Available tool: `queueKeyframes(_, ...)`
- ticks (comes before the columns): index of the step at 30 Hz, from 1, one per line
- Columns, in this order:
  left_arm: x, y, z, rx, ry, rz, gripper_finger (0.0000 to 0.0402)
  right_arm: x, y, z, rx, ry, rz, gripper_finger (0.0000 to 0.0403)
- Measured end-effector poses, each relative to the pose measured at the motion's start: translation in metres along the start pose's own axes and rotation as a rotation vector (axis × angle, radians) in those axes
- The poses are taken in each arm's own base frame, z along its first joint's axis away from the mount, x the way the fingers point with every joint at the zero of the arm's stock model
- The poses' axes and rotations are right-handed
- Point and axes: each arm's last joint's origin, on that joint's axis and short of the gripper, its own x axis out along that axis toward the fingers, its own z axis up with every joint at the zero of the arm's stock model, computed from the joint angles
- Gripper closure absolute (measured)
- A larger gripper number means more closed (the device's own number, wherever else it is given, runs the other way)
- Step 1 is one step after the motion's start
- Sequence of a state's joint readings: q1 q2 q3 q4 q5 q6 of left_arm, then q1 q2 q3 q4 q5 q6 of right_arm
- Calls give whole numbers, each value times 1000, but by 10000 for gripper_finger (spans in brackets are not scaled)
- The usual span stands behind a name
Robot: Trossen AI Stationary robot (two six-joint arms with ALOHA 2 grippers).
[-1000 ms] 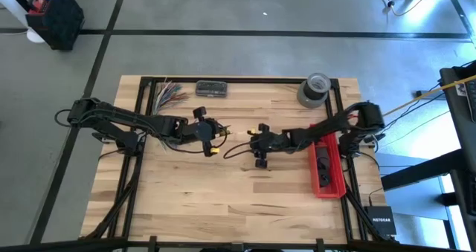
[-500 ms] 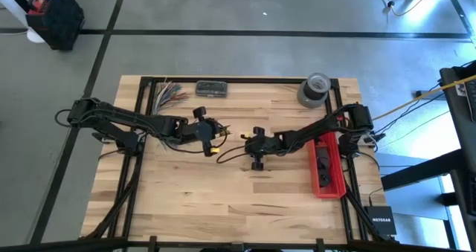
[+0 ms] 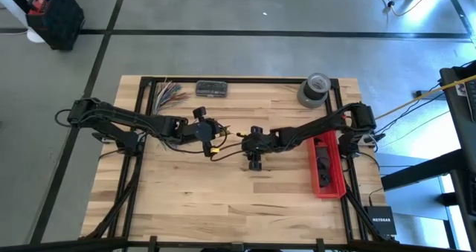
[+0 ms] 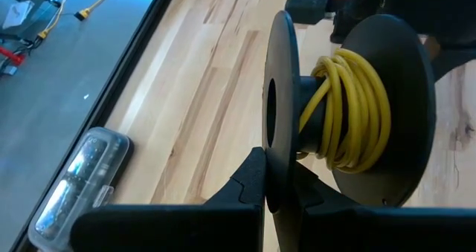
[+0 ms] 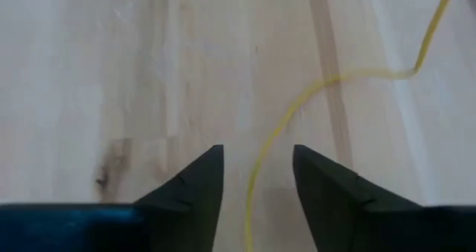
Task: Coil cords
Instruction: Coil the yellow wire onto the black spool
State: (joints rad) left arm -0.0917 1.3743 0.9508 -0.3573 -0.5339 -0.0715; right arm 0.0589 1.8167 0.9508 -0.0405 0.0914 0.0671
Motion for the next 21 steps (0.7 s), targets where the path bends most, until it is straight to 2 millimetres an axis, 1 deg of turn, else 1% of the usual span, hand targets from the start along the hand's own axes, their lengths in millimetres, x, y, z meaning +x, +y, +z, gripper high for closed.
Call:
queueKeyframes(4, 0, 0, 0, -5, 0, 0, 402, 13, -1, -12, 12, 55, -35, 230)
queueKeyframes(7, 0, 0, 0, -5, 0, 0, 402, 18, 0, -14, 0, 65, -45, 243)
queueKeyframes(10, 0, 0, 0, -5, 0, 0, 402, 19, 0, -15, -13, 64, -78, 281)
queueKeyframes(13, 0, 0, 0, 1, 0, 0, 402, 17, -2, -14, -38, 64, -103, 343)
queueKeyframes(15, 0, 0, 0, 10, 0, 0, 402, 14, -3, -15, -73, 76, -141, 384)
queueKeyframes(16, 0, 0, 0, 9, 0, -1, 402, 10, -5, -14, -92, 87, -169, 391)
queueKeyframes(18, 0, 0, 0, 3, 3, -8, 402, 0, -8, -15, -110, 118, -247, 385)
queueKeyframes(21, -1, -2, -1, -8, 10, -20, 402, -25, -14, -8, -130, 125, -376, 382)
